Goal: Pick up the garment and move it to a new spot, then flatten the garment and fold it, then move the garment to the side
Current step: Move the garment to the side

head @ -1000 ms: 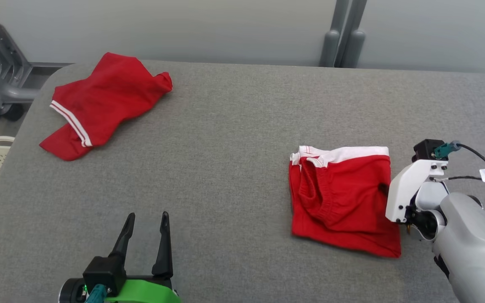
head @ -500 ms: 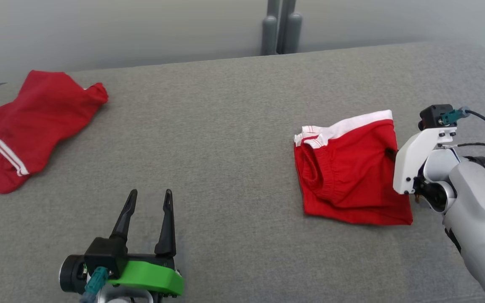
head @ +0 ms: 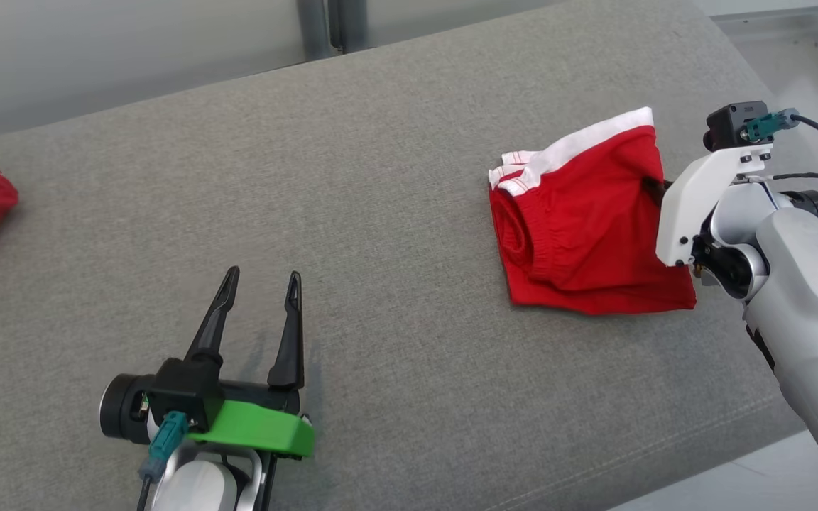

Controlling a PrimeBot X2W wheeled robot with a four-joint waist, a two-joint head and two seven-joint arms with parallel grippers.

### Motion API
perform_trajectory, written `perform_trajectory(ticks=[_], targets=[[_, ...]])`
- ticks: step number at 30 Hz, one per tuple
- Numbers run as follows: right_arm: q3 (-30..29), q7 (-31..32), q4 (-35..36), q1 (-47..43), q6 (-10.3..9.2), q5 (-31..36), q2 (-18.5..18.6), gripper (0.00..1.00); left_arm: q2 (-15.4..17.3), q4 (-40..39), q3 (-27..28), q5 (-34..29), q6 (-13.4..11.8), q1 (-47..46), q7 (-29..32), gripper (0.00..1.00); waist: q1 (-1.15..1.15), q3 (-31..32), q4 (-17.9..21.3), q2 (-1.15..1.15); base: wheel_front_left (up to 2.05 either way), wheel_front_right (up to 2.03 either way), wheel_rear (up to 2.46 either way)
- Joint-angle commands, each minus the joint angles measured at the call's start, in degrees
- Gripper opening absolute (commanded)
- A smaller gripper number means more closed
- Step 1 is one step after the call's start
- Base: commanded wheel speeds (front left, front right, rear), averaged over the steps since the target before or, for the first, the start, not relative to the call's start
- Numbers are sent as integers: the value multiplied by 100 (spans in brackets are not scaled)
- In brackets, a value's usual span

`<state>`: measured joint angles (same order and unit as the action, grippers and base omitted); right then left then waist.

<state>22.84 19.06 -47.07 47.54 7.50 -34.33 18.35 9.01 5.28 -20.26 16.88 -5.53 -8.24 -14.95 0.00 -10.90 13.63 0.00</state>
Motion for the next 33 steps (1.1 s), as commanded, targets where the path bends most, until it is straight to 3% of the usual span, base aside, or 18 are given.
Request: perform_trajectory(ticks=[1,8,19,33], targets=[[14,-63,-48,118,-2,20,0,0,36,4,-7,-52,22,-148,-7,100,0,-339,392,0,0,0,0],[-10,-166,-219,269,-3,14,36,0,40,47,-84,-66,53,-276,-4,100,0,-393,387,0,0,0,0],[-78,-510,-536,539,-2,229,150,0,123,-69,-85,-94,-16,-336,22,100,0,-540,6,0,0,0,0],[-682,-1167,-1673,1372,-3,963,884,0,293,-504,-205,-224,-40,-551,288,100,0,-1109,-638,0,0,0,0]])
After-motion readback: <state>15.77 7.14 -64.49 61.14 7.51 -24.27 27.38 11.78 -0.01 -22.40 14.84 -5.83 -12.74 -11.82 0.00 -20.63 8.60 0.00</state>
